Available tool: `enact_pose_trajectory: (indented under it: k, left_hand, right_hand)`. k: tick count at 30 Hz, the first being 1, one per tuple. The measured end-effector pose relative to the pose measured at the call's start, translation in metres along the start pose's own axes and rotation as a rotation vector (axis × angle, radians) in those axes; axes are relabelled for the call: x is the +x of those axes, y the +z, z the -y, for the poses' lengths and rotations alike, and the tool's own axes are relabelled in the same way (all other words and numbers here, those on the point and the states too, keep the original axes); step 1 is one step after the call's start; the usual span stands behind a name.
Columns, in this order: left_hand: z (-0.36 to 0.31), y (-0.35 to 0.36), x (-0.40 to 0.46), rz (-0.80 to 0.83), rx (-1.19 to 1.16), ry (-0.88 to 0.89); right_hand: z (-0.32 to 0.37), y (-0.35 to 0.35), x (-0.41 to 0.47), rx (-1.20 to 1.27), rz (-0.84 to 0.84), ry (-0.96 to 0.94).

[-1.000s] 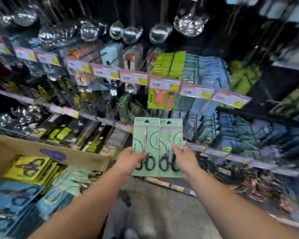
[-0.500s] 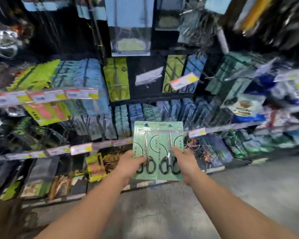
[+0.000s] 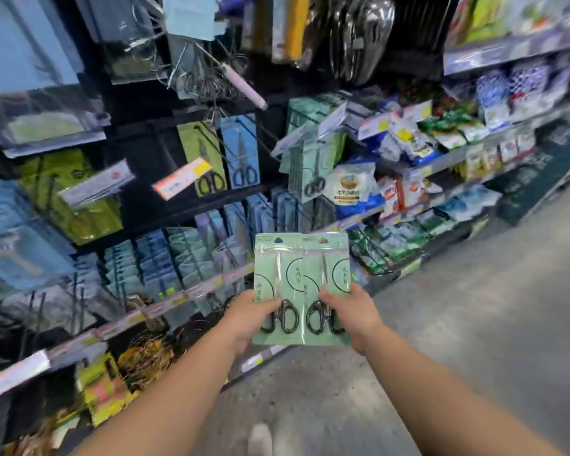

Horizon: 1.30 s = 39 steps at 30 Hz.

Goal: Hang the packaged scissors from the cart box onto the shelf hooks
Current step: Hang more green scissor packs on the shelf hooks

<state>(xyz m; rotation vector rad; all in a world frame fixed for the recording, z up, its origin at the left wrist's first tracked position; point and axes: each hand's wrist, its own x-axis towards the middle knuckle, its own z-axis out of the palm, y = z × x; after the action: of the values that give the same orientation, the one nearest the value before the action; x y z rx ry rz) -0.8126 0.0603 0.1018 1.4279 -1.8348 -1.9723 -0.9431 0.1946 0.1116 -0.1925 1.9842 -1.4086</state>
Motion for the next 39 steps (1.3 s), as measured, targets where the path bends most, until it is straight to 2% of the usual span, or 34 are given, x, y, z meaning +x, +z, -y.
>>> enact_pose_trajectory:
  k: [4,9,19,28,39]
  left_hand:
    - [-0.007,0.024,0.032,0.045,0.052,0.039]
    - [-0.045,0.053,0.065,0.095,-0.076,0.047]
    - [-0.101,0.074,0.135,0.023,-0.125,0.065]
    - [-0.099,0.066,0.164,-0.17,-0.191,0.053]
    - [-0.106,0.086,0.168,-0.391,-0.387,-0.035]
  right_hand:
    - [-0.001,-0.022,0.024,0.061,-0.057,0.055]
    - [0.015,-0.04,0.065,0.07,-0.076,0.078]
    - [0.064,-0.053,0.153,-0.004,-0.054,0.074]
    - [0.082,-0.04,0.198,-0.042,0.093,0.048]
    - [0.117,-0.053,0.245,-0.08,0.275,-0.137]
